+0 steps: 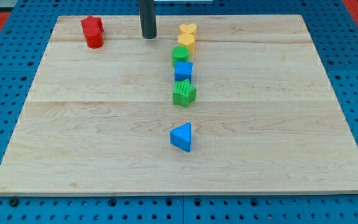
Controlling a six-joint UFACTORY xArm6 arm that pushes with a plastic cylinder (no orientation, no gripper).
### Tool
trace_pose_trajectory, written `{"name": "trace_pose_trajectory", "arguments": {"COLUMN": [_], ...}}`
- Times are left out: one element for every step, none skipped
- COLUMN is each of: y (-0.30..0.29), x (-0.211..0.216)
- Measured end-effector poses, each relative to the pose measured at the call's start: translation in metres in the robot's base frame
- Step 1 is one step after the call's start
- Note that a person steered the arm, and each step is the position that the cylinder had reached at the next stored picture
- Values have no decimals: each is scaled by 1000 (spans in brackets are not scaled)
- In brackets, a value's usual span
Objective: Move your arm left side of the yellow heart
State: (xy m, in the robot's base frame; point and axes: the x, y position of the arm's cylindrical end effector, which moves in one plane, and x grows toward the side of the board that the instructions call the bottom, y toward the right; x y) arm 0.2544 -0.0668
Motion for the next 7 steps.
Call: {"name": "trace_pose_trajectory", "arguments": {"y": [1,8,29,36,46,48,48], "x": [0,0,0,0,0,0,-2]}}
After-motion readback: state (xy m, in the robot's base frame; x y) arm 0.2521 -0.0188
